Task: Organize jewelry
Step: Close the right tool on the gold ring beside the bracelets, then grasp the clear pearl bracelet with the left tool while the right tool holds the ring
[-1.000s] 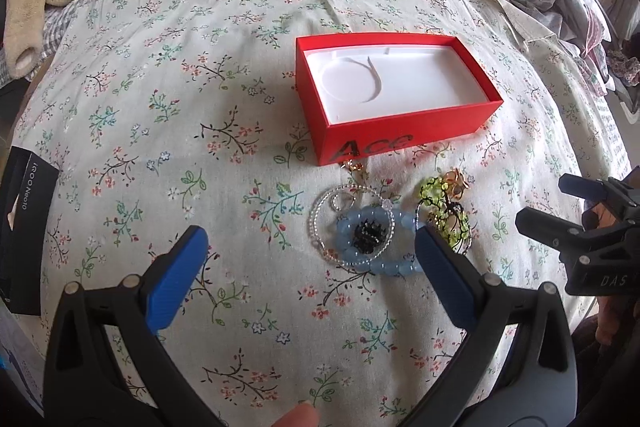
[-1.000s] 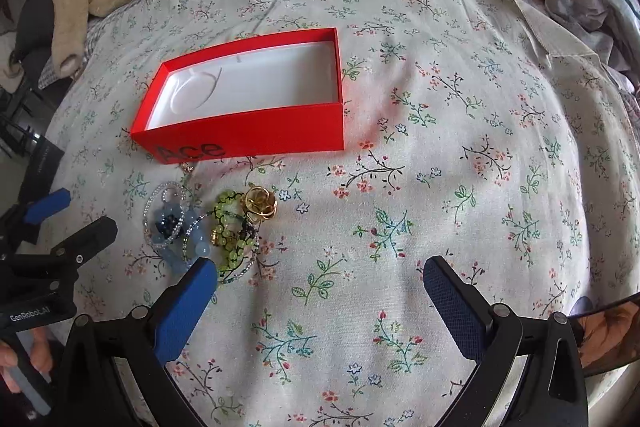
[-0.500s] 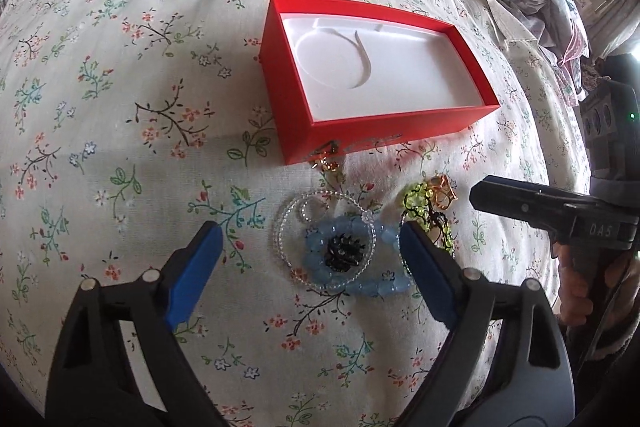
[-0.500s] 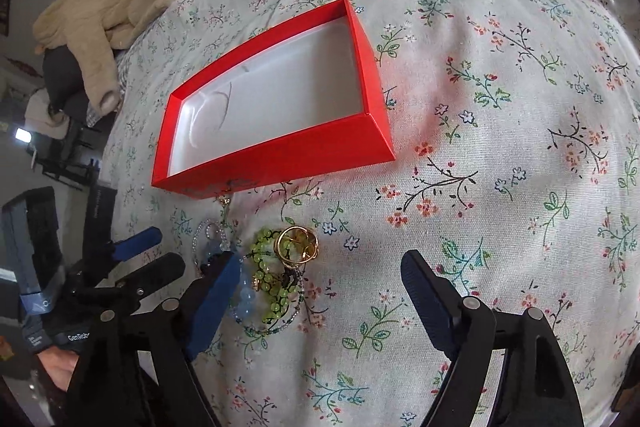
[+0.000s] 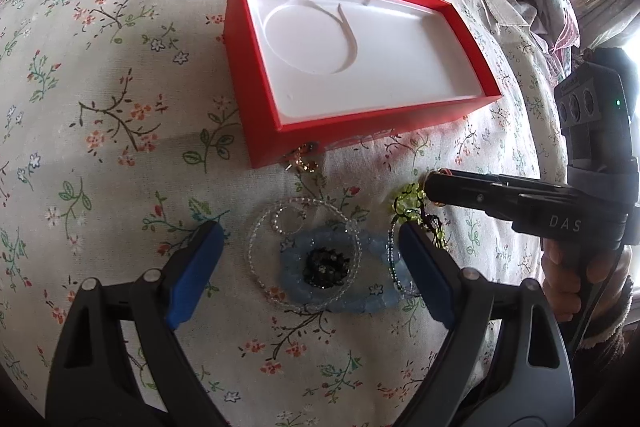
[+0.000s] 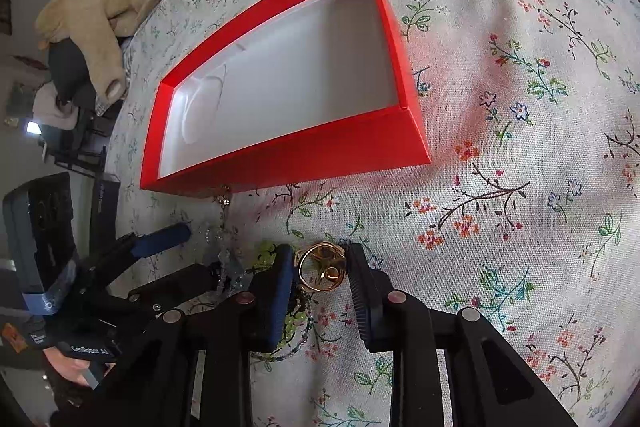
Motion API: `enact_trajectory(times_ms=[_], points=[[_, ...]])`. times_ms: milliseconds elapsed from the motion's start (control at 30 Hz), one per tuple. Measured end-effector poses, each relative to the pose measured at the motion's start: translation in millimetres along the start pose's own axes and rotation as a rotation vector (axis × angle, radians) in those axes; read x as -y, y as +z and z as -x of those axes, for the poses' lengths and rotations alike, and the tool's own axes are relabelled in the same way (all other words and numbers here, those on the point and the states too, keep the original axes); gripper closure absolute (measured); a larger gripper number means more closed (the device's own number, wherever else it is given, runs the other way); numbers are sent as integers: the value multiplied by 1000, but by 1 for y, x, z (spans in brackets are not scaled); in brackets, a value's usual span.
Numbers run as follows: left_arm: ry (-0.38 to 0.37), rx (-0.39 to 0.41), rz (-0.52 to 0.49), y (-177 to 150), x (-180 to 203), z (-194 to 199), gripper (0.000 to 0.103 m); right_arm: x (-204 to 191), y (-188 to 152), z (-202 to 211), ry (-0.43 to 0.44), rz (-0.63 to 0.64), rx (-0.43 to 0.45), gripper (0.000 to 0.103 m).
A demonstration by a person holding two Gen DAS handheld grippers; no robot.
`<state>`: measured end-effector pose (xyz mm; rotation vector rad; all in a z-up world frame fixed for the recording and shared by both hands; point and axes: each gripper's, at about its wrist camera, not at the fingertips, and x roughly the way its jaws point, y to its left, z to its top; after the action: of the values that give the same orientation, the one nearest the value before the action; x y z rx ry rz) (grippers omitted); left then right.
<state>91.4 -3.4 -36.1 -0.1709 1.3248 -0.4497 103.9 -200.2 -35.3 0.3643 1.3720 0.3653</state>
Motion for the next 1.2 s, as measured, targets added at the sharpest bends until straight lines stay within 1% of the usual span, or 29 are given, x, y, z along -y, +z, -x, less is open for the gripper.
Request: enact_trajectory(times_ms=[133, 200, 267, 300, 333, 367, 433, 600, 633, 667, 700, 800, 1000, 1100, 1133, 1167, 1200], points=[[35, -14, -22, 1, 6, -7, 15, 0, -2, 6, -28, 2, 25, 75], [69, -15, -38, 0, 8, -9, 19, 0, -3, 10, -33, 0, 33, 75], [106, -13, -54, 0, 12, -11, 25, 1, -4, 13, -36, -2, 36, 75], [116, -10, -58, -1, 13, -11, 26, -1, -4, 12, -37, -1, 36, 75], [121, -9, -59, -1, 14, -11, 29, -3, -4, 12, -38, -1, 36, 75], [123, -7, -55, -1, 14, -11, 35, -2, -4, 13, -40, 0, 36, 75], [127, -6, -46, -2, 11, -10, 42, -2, -5, 15, -46, 3, 39, 75], [122, 1, -28, -3, 6, -6, 49, -1, -7, 21, -51, 4, 53, 75], [124, 6, -21, -4, 5, -3, 55, -1, -8, 22, -53, 4, 55, 75], [133, 10, -17, -4, 3, -1, 69, 0, -8, 23, -55, 6, 58, 75], [129, 8, -11, -7, -2, 2, 71, -1, -8, 24, -59, 7, 62, 75], [123, 7, 2, -6, -5, 5, 71, -2, -10, 27, -58, 9, 68, 75], [104, 46, 18, -14, -13, 24, 72, -3, -15, 32, -54, 11, 73, 75], [113, 54, 26, -18, -20, 30, 72, -3, -16, 33, -53, 10, 77, 75], [120, 48, 30, -19, -23, 29, 74, -3, -16, 33, -54, 9, 77, 75], [128, 38, 33, -21, -26, 27, 79, -2, -17, 33, -55, 8, 78, 75], [140, 28, 34, -21, -30, 24, 82, -2, -17, 33, -56, 6, 78, 75]])
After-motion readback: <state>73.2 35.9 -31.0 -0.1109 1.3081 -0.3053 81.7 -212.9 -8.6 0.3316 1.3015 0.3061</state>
